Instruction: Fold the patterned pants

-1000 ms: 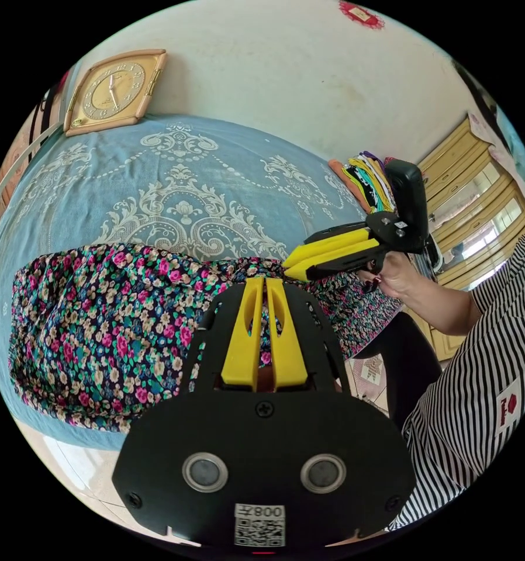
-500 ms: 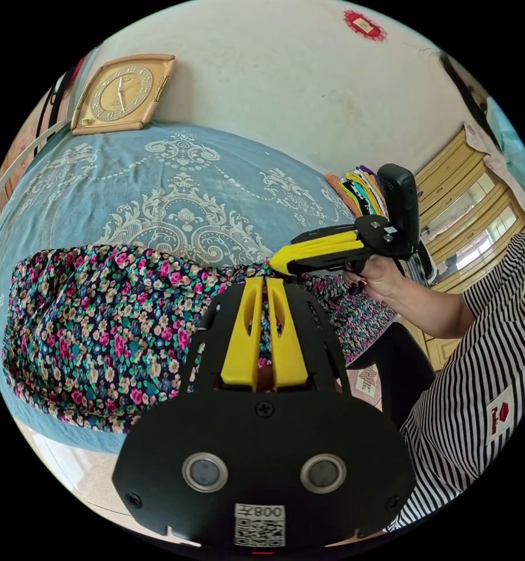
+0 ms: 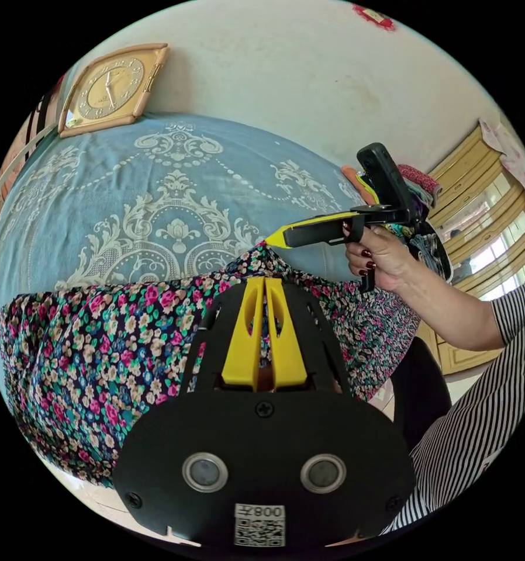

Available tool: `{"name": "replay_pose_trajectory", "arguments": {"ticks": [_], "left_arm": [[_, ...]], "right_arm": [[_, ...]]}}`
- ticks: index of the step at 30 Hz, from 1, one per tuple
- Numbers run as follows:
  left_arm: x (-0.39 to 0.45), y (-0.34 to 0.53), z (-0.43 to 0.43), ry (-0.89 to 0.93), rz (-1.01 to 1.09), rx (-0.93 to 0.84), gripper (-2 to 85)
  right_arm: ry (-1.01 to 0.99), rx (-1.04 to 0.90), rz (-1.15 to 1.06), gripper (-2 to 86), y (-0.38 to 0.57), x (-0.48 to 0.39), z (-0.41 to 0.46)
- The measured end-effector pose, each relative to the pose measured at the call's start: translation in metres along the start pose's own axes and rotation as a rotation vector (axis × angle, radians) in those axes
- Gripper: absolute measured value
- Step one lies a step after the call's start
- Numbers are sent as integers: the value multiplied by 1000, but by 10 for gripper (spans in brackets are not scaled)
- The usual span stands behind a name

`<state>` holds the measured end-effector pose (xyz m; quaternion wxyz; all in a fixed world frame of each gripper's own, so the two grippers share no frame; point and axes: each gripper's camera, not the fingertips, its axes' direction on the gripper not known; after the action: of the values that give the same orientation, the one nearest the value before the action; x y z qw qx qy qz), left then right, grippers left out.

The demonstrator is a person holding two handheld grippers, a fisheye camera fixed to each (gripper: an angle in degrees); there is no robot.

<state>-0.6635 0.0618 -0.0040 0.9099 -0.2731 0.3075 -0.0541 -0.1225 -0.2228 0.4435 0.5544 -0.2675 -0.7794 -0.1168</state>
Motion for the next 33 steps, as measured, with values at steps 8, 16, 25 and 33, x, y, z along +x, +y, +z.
{"name": "replay_pose_trajectory", "arguments": {"ticks": [8, 16, 25, 33], "left_arm": [[7, -33, 4, -123, 102, -140, 21], [6, -55, 13, -160, 96, -225, 9], [-17, -75, -13, 28, -52, -85, 4], [-26, -89, -11, 124, -115, -36, 2]], "right_arm": [[-32, 55, 11, 0, -7, 40, 0], [-45, 72, 7, 1, -14, 70, -2], [-62, 141, 57, 1, -5, 108, -20], [-161, 53, -7, 0, -7, 121, -17]]}}
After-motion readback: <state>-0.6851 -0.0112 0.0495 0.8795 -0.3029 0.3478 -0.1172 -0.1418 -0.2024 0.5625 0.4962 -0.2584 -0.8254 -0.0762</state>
